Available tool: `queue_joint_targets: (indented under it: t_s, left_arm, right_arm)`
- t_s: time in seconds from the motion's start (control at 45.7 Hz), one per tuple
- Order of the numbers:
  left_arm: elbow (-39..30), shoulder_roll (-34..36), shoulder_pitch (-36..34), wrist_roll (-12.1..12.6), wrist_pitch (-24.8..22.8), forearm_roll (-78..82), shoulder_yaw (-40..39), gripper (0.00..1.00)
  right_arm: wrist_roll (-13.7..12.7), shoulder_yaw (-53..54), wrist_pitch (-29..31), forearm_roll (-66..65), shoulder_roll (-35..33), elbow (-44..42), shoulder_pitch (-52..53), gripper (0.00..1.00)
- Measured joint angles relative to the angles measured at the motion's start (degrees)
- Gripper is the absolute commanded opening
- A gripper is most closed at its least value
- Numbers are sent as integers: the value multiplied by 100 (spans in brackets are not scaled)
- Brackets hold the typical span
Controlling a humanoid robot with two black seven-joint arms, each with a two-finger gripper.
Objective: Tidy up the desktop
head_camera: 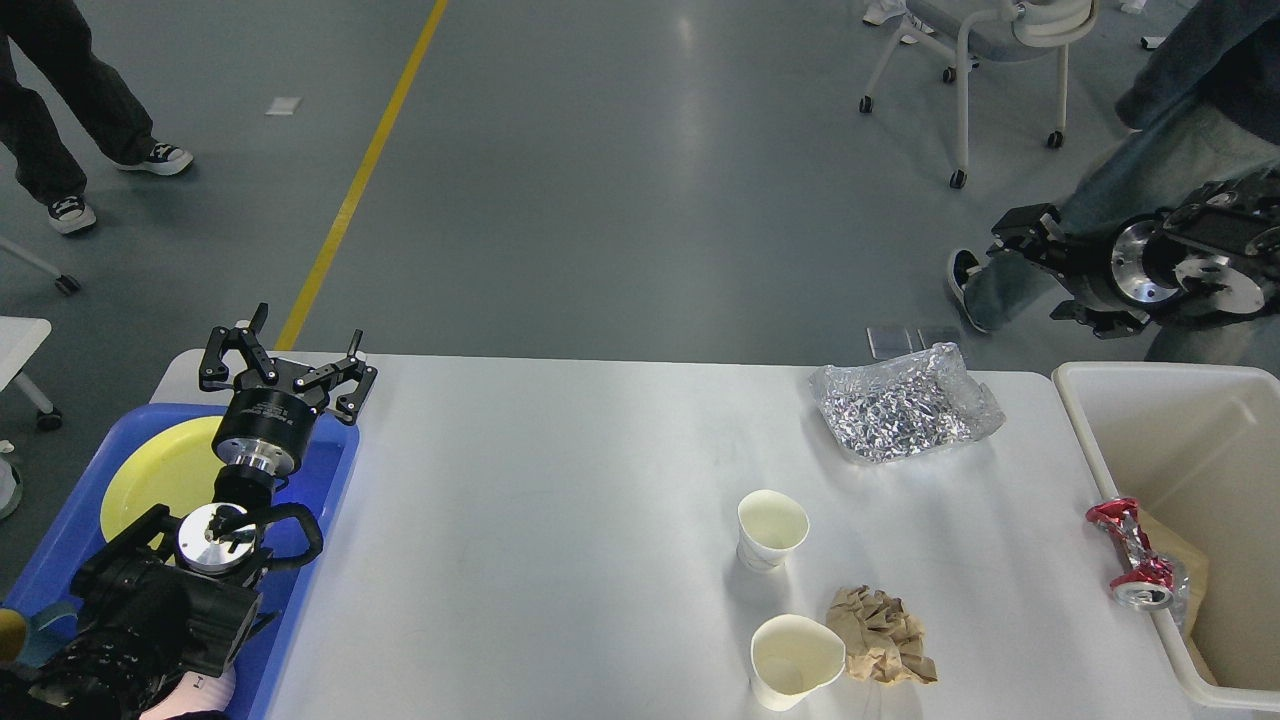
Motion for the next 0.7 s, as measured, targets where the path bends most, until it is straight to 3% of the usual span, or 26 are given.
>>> queue_joint_targets:
  t_s: [0.328,0.7]
  left_arm:
    - [0,0,0,0,0,-5,0,100]
    - [-5,0,0,0,0,-5,0,100]
  right_arm:
    - [7,-484,-366,-793,-40,2346,634,100]
    - [28,-840,-378,-1268,51,2480,570,100]
